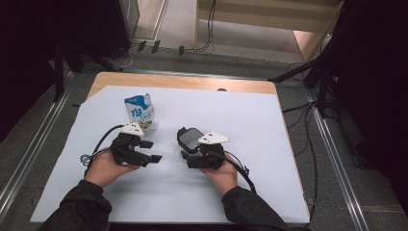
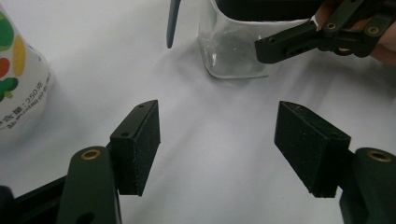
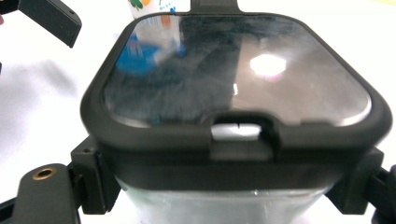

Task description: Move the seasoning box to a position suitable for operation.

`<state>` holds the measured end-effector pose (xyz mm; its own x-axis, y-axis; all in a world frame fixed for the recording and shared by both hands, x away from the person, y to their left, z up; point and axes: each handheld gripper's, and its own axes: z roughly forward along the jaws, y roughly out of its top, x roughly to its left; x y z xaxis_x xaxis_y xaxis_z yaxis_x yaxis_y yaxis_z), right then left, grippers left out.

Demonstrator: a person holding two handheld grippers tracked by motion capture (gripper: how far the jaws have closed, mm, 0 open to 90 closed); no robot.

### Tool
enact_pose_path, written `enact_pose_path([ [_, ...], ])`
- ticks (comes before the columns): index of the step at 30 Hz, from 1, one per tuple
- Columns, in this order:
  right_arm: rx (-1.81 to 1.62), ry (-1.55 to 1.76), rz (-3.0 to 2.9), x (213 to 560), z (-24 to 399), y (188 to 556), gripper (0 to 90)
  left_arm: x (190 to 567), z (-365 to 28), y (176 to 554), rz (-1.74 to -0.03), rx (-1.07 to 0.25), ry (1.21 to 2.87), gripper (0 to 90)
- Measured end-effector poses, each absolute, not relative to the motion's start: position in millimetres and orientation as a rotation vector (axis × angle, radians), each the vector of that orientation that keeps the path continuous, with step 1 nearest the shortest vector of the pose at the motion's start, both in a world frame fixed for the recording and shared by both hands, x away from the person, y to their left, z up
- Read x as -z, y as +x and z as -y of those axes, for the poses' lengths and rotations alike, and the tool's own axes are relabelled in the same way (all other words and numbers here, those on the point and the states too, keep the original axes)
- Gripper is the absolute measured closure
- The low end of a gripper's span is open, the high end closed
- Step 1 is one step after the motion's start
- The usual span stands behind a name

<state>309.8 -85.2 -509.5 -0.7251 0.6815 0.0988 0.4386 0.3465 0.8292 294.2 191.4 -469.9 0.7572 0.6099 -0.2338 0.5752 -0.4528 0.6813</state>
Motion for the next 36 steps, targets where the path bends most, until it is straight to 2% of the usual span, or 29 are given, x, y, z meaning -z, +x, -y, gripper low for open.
enact_pose_path([
  [8,-1.235,0.965,-2.384,513,82,303,14.9,470,-185,297,-0.87,-0.054,2.167,32.2],
  [25,-1.328,1.058,-2.41,504,102,294,14.0,469,-181,305,-0.863,-0.054,2.164,32.4],
  [31,-1.385,1.04,-2.445,494,119,284,16.6,468,-181,306,-0.862,-0.074,2.156,33.7],
  [36,-1.401,1.0,-2.449,485,132,277,25.8,467,-180,305,-0.855,-0.083,2.146,40.2],
])
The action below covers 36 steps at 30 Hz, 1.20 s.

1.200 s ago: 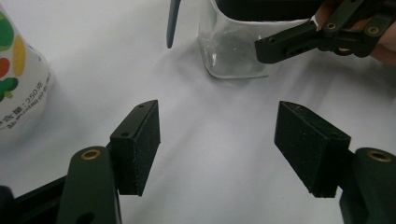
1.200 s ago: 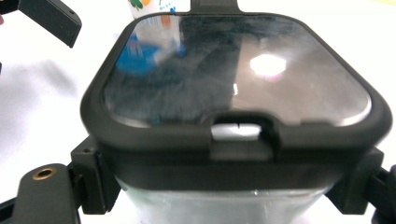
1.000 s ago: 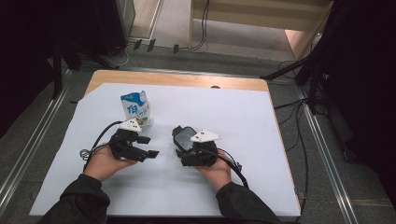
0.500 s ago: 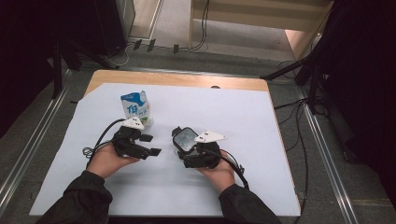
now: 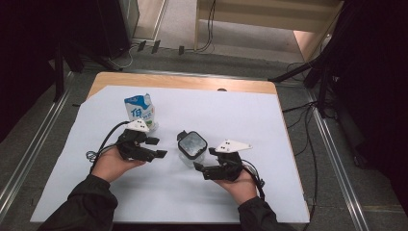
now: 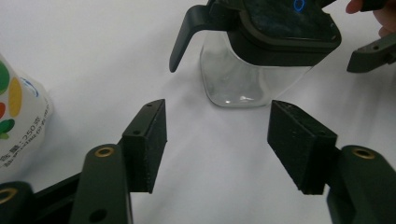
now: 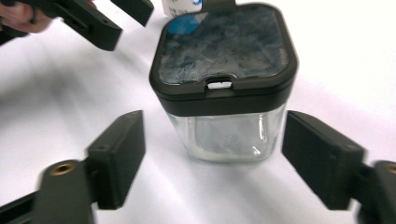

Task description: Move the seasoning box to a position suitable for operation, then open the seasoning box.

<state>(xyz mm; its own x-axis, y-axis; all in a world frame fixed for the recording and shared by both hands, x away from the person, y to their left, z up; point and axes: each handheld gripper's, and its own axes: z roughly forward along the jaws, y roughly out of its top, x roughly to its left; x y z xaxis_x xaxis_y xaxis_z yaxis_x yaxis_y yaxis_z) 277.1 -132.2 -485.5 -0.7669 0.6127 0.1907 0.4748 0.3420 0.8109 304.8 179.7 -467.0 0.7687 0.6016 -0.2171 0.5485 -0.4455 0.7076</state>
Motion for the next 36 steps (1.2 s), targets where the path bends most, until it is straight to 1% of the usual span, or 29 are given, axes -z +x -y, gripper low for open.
enact_pose_path([
  [3,-1.413,1.004,-2.43,480,143,276,33.2,466,-178,303,-0.843,-0.099,2.141,47.6],
  [4,-1.418,1.01,-2.425,479,147,277,37.5,466,-178,303,-0.836,-0.096,2.143,50.4],
  [5,-1.42,1.014,-2.415,477,152,278,44.0,466,-177,302,-0.829,-0.103,2.143,53.2],
  [7,-1.443,1.029,-2.39,476,160,280,55.1,466,-174,300,-0.795,-0.122,2.154,61.7],
  [8,-1.459,1.019,-2.392,475,163,281,58.3,467,-173,298,-0.782,-0.127,2.159,63.7],
  [11,-1.394,1.011,-2.393,474,165,285,62.1,469,-169,298,-0.764,-0.101,2.161,70.1],
  [12,-1.395,1.026,-2.41,474,165,287,66.3,469,-167,298,-0.769,-0.091,2.162,72.5],
  [14,-1.419,1.063,-2.433,476,167,293,71.5,469,-164,297,-0.782,-0.08,2.159,77.2],
  [15,-1.409,1.066,-2.429,477,167,294,75.7,468,-163,297,-0.793,-0.067,2.149,80.8],
  [18,-1.367,1.015,-2.413,477,166,297,87.6,469,-160,297,-0.799,-0.054,2.12,88.0],
  [19,-1.377,1.009,-2.41,476,166,299,89.8,470,-157,297,-0.805,-0.057,2.124,89.0],
  [28,-1.39,1.063,-2.452,484,163,320,90.0,477,-139,299,-0.819,-0.041,2.147,90.0],
  [36,-1.368,1.044,-2.487,491,153,329,90.0,482,-135,301,-0.835,-0.051,2.148,90.0],
])
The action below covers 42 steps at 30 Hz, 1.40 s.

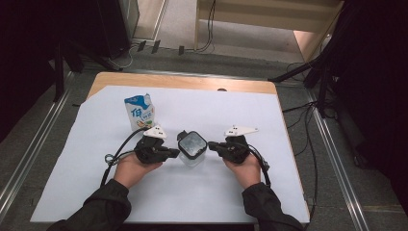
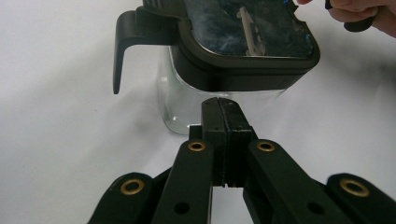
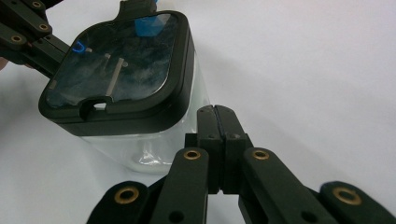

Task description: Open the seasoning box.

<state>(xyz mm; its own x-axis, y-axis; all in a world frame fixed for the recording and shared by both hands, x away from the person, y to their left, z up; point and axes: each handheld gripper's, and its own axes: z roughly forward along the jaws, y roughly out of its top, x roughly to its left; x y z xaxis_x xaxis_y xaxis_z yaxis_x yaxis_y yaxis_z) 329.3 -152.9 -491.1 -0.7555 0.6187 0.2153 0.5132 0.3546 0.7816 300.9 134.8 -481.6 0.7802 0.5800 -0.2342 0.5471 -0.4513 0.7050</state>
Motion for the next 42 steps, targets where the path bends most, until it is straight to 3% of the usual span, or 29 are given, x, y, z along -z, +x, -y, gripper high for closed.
enact_pose_path([
  [18,-1.364,1.061,-2.505,493,144,330,90.0,483,-137,303,-0.873,-0.064,2.13,90.0],
  [42,-1.408,1.052,-2.528,491,134,296,90.0,484,-146,328,-0.905,-0.042,2.112,90.0],
])
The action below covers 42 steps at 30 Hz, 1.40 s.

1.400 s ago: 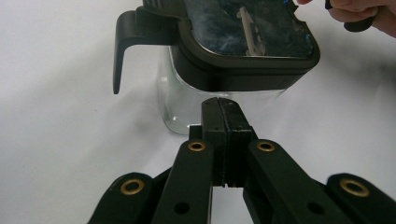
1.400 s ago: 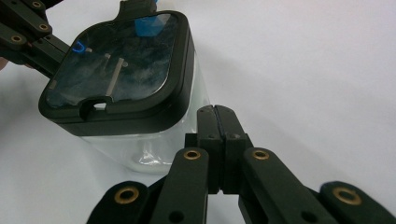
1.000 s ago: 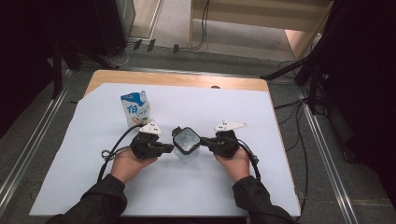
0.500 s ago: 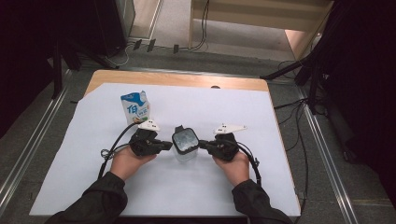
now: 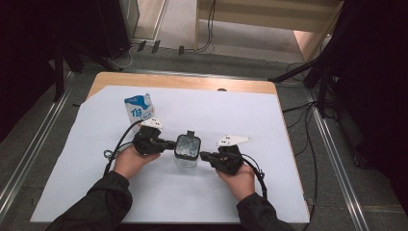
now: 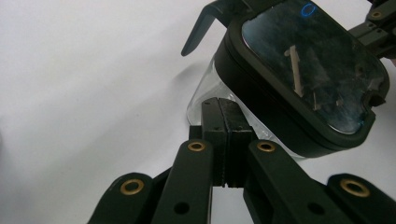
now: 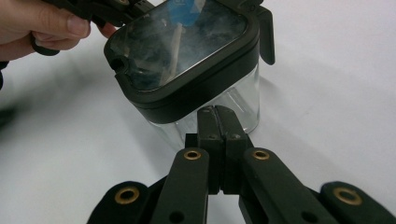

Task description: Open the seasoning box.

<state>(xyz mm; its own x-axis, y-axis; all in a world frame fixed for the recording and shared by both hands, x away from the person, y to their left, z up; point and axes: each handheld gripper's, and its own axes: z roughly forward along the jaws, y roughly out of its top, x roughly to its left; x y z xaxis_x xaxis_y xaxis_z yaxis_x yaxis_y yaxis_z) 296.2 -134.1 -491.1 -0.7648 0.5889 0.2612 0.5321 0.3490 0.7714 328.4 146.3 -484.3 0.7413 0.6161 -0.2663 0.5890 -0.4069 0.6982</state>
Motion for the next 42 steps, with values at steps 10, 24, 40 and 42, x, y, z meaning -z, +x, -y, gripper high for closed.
enact_pose_path([
  [10,-1.424,1.088,-2.48,487,145,312,90.0,474,-155,314,-0.888,-0.051,2.108,90.0],
  [24,-1.404,1.041,-2.492,490,134,342,90.0,473,-151,279,-0.887,-0.073,2.111,89.9],
  [40,-1.38,0.957,-2.525,493,119,356,90.0,483,-137,272,-0.888,-0.058,2.132,90.0],
  [42,-1.388,0.966,-2.523,492,119,356,90.0,483,-137,273,-0.887,-0.057,2.136,90.0],
])
